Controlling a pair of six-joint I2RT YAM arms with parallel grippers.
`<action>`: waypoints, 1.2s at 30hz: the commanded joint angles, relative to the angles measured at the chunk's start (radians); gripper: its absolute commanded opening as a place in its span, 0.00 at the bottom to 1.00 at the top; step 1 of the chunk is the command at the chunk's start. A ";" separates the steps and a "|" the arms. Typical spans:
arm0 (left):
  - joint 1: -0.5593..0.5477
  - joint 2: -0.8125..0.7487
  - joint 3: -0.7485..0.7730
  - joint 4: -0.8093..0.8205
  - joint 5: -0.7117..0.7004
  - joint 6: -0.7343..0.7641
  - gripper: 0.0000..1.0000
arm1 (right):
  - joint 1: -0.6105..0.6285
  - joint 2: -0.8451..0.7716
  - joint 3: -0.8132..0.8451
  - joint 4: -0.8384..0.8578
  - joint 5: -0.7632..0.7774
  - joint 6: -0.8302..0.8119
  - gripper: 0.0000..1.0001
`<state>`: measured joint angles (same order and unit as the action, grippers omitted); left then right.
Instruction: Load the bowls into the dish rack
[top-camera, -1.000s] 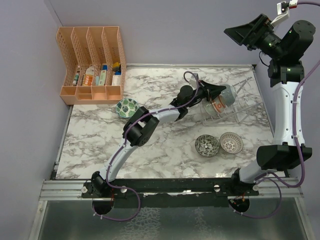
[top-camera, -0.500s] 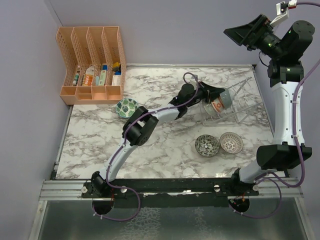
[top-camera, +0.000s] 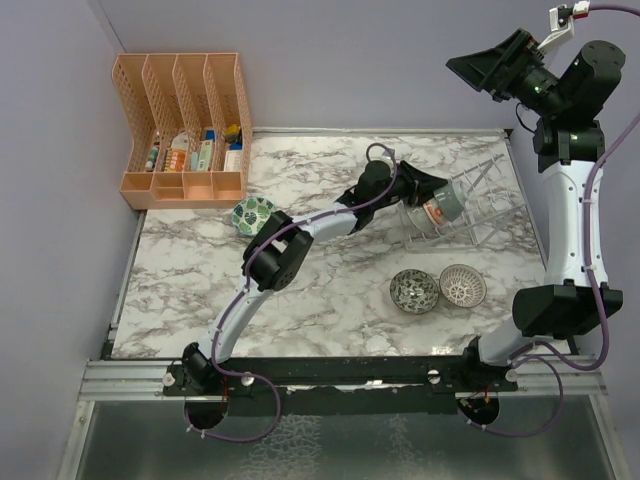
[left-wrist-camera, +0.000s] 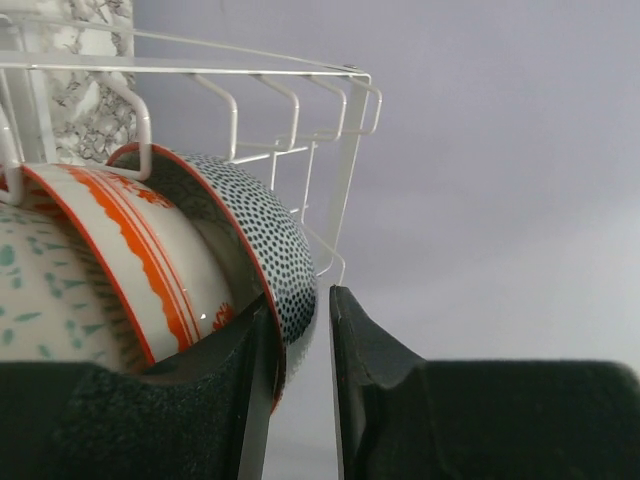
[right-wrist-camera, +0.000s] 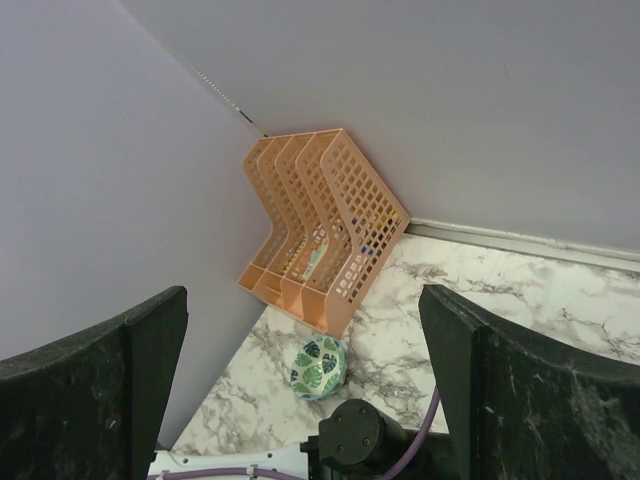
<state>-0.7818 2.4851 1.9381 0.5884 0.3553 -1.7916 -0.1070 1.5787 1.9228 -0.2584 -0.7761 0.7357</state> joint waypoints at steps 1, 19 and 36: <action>0.003 -0.081 -0.009 -0.026 0.023 0.026 0.30 | -0.008 0.015 0.003 0.042 -0.027 -0.007 1.00; 0.029 -0.181 -0.085 -0.216 0.076 0.141 0.40 | -0.008 0.013 -0.029 0.066 -0.043 0.014 1.00; 0.067 -0.472 -0.242 -0.453 0.064 0.452 0.47 | -0.008 -0.007 -0.036 0.062 -0.041 0.019 1.00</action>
<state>-0.7170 2.1410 1.7061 0.2256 0.4038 -1.4899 -0.1070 1.5967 1.8927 -0.2157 -0.8001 0.7540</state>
